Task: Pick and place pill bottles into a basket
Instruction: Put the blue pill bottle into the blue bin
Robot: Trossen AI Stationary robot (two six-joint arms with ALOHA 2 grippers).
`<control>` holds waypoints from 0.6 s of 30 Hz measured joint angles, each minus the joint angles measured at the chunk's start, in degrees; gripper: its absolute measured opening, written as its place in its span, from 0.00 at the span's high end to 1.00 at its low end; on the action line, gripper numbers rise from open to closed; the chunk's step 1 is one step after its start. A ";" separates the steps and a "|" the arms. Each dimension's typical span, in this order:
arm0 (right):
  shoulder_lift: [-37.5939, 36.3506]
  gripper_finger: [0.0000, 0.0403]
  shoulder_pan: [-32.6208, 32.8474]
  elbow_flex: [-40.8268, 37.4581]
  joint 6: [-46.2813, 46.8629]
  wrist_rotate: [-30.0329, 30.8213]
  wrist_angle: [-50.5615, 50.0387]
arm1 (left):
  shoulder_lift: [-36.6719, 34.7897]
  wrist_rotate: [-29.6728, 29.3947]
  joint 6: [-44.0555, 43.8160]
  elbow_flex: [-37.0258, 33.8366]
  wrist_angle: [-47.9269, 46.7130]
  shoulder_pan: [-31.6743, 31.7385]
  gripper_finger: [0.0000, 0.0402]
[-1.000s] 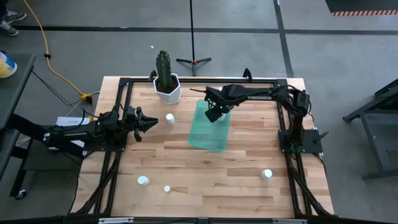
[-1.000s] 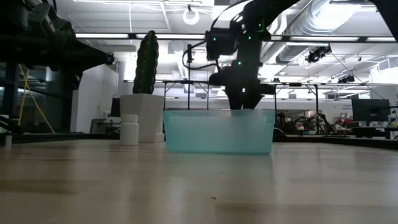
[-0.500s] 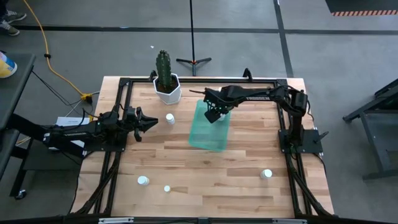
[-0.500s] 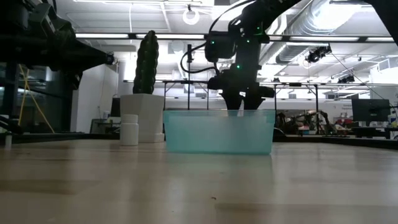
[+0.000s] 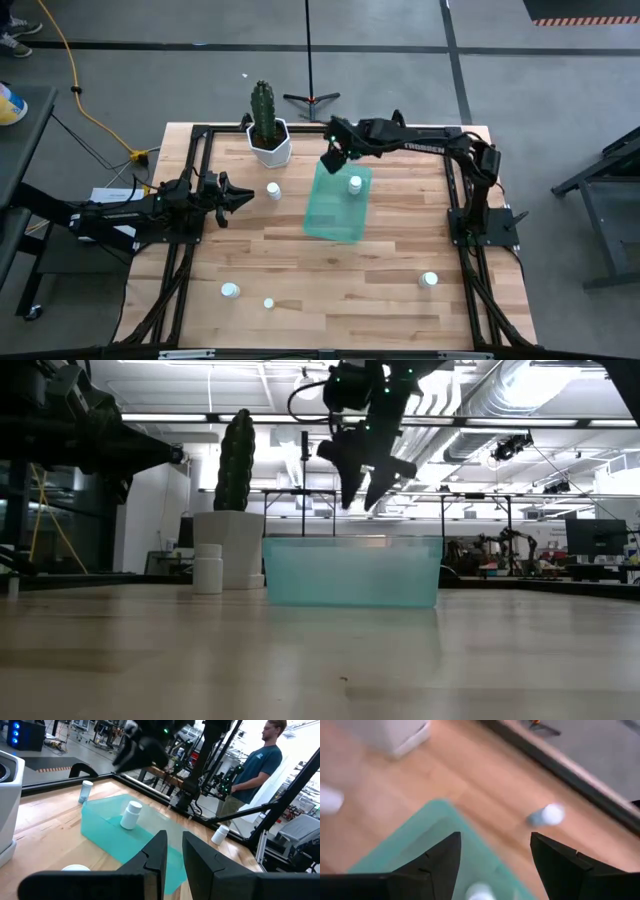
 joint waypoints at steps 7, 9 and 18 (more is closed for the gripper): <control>1.71 0.43 -7.55 -0.04 1.08 -4.39 0.10 | -0.01 0.01 -0.01 0.02 0.00 0.00 0.76; 2.75 0.42 -9.15 -0.04 1.88 -4.44 0.55 | -0.01 0.00 0.00 0.01 0.00 0.00 0.76; 7.40 0.34 -12.49 -0.06 1.94 -8.26 2.96 | 0.01 -0.01 -0.02 0.02 0.00 0.00 0.76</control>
